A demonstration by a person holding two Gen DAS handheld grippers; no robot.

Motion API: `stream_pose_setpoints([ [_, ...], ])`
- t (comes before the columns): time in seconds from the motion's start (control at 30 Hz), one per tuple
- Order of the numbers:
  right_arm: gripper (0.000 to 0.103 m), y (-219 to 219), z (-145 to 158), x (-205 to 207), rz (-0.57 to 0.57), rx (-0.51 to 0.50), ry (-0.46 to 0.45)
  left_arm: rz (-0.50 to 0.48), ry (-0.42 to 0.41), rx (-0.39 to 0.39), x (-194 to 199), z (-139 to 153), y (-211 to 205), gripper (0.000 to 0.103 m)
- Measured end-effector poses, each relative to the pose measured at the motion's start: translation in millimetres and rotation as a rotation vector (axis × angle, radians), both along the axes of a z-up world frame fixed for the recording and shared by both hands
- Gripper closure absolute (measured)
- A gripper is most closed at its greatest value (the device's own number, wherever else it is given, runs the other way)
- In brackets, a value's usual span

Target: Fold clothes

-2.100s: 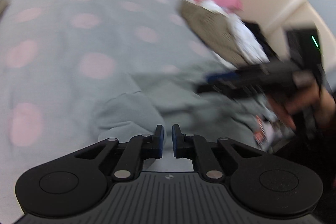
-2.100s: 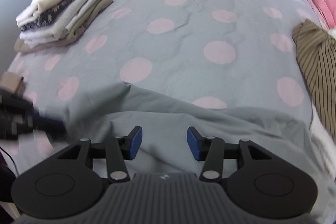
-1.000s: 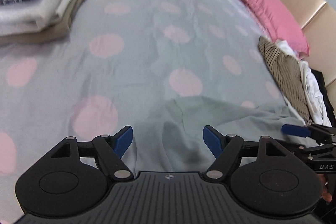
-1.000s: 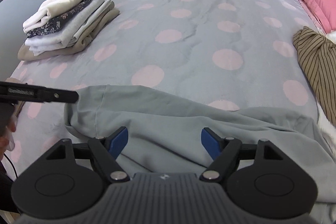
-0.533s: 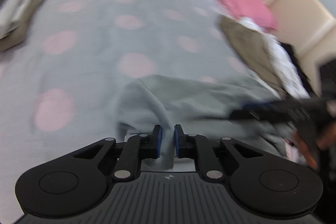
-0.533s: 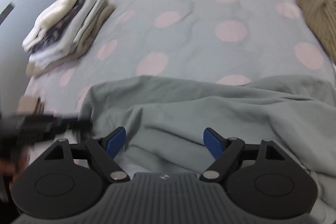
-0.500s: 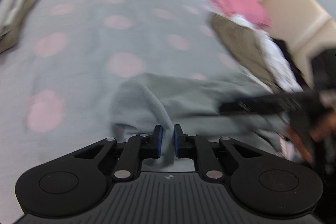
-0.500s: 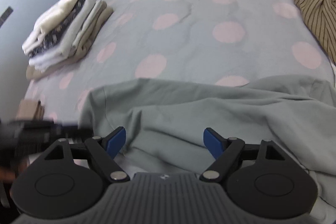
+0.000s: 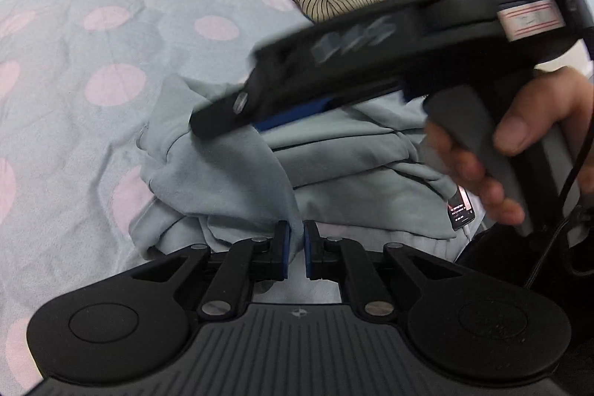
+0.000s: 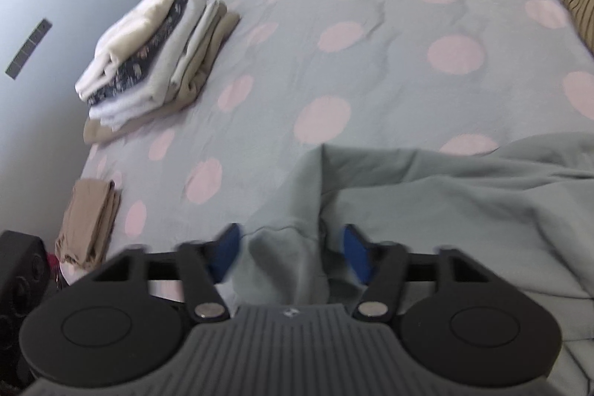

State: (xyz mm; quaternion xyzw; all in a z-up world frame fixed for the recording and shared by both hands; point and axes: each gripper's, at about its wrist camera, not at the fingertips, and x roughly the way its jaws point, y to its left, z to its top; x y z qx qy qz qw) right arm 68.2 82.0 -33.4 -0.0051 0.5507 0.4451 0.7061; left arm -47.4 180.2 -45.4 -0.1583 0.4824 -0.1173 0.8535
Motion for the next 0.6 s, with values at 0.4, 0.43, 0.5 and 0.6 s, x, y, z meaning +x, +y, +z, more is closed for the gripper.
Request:
stream_pose_setpoints([
  [0.4, 0.096, -45, 11, 1, 0.012, -0.178, -0.216, -0.005, -0.068, -0.024, -9, 21, 10, 0.052],
  [0.43, 0.096, -58, 11, 7, -0.006, -0.202, -0.227, -0.008, -0.075, -0.025, -10, 23, 11, 0.050],
  [0.5, 0.096, -83, 12, 17, -0.041, -0.252, -0.250, -0.007, -0.081, -0.019, -9, 27, 14, 0.046],
  [0.6, 0.097, -122, 14, 32, -0.094, -0.326, -0.284, 0.004, -0.073, 0.002, -5, 27, 21, 0.045],
])
